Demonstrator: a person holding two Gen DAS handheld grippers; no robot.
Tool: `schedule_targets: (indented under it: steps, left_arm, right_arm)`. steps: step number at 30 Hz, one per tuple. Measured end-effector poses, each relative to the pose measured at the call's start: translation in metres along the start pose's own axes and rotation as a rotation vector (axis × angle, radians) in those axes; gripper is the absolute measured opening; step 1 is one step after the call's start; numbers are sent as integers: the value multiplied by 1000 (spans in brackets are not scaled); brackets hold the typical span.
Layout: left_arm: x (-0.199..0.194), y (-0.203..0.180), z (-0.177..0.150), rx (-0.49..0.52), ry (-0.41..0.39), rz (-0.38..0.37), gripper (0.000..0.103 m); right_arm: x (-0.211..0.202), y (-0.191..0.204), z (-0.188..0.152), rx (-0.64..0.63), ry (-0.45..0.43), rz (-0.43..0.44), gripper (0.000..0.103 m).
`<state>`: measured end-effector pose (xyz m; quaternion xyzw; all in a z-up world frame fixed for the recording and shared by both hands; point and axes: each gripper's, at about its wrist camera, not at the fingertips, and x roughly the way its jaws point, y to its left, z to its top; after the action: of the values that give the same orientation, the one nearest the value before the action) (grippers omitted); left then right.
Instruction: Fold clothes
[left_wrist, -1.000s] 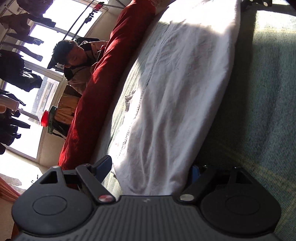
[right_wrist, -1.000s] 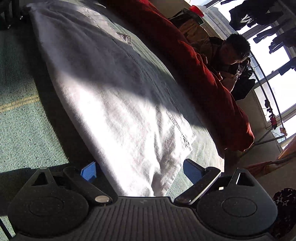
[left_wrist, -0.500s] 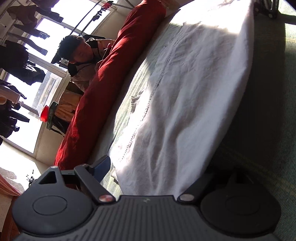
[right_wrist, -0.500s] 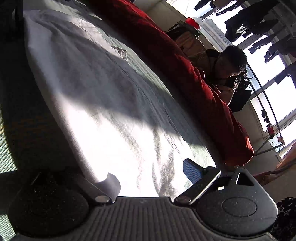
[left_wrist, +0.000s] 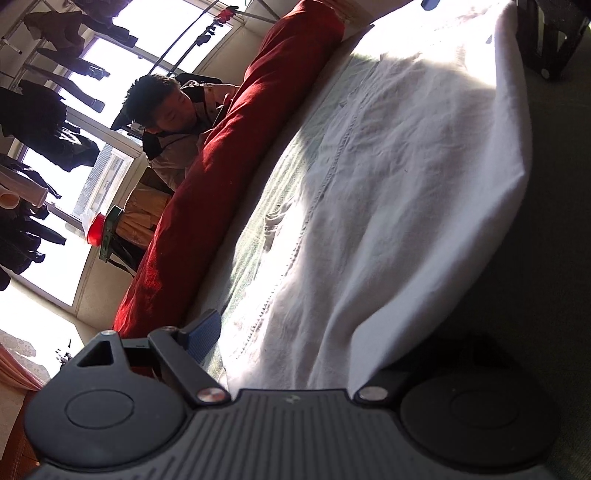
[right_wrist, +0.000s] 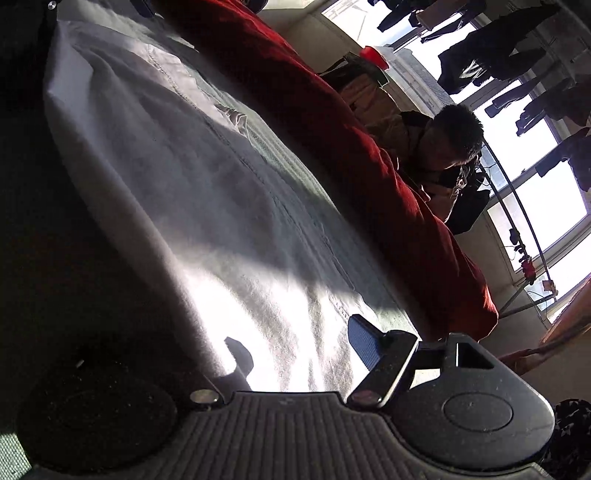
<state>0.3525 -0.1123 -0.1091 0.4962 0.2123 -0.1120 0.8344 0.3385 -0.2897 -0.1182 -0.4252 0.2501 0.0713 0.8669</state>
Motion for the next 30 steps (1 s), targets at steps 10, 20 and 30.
schedule_targets:
  steps: [10, 20, 30]
  left_arm:
    - [-13, -6, -4, 23, -22, -71, 22]
    - [-42, 14, -1, -29, -83, -15, 9]
    - [-43, 8, -6, -3, -43, -36, 19]
  right_arm:
    - [-4, 10, 8, -49, 0, -25, 45]
    - [-33, 6, 18, -46, -22, -55, 12]
    - [-51, 15, 17, -64, 5, -34, 17]
